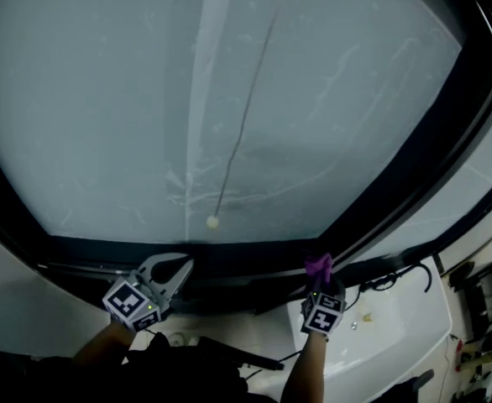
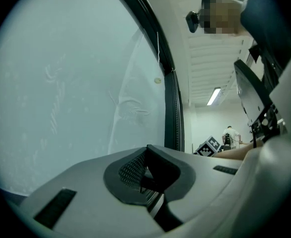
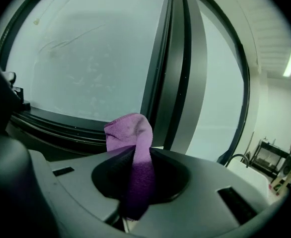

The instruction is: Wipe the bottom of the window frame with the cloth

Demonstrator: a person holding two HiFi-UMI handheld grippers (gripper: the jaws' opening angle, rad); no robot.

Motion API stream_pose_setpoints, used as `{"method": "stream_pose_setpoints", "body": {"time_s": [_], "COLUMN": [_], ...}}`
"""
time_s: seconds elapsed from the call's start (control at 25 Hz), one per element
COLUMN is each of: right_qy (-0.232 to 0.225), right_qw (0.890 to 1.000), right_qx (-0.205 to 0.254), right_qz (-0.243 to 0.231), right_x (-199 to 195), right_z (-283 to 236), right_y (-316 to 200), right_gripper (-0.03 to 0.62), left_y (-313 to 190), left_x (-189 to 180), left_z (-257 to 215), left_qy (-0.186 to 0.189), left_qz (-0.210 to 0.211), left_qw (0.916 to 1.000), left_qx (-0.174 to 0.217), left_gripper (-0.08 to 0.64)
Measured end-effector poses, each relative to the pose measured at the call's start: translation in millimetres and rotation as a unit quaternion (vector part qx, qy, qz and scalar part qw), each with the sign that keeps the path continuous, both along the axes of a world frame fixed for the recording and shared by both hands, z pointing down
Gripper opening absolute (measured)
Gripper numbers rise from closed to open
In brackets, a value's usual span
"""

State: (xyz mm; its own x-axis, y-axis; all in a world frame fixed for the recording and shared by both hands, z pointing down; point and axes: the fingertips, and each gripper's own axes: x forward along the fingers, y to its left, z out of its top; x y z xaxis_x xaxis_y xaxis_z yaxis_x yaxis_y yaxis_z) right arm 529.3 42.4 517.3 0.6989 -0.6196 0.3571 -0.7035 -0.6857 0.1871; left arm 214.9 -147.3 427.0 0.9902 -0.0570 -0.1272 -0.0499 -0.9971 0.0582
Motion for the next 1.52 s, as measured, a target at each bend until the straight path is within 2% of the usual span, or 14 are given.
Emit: {"method": "stream_pose_setpoints", "body": {"time_s": [0.16,0.28,0.48,0.68,0.88,1.08,1.28,1.52], "right_qy": [-0.011,-0.021,-0.054,-0.050,-0.039,-0.027,-0.037,-0.027], "right_qw": [0.999,0.995,0.979,0.960,0.951,0.943,0.946,0.948], "right_qx": [0.030,0.063,0.132,0.209,0.236,0.266,0.264,0.264], "right_qz": [-0.033,-0.077,-0.148,-0.181,-0.194,-0.197,-0.186,-0.175], "right_x": [-17.8,-44.4,-94.6,-114.9,-127.6,-139.4,-154.6,-187.3], "right_z": [5.3,5.9,2.3,-5.7,-7.8,-21.3,-23.0,-40.0], "right_y": [15.7,20.7,31.6,48.5,53.7,61.9,62.4,54.3], "right_gripper": [0.066,0.066,0.066,0.066,0.064,0.061,0.061,0.061], "left_y": [9.8,17.1,39.8,57.3,65.8,86.5,87.7,78.6], "left_x": [-7.9,-11.4,-21.4,-34.3,-49.1,-44.6,-45.4,-54.6], "left_z": [0.7,1.2,7.7,16.1,13.1,10.9,12.9,12.6], "left_qy": [0.006,0.010,0.007,0.005,0.010,0.010,0.032,0.032], "left_qz": [-0.004,-0.009,-0.014,-0.042,-0.092,-0.054,-0.028,0.004], "left_qw": [1.0000,0.9999,0.9997,0.9990,0.9957,0.9985,0.9991,0.9994], "left_qx": [-0.006,-0.006,-0.017,-0.014,-0.003,-0.002,0.005,-0.010], "left_gripper": [0.000,0.000,0.000,0.000,0.000,0.000,0.000,0.000]}}
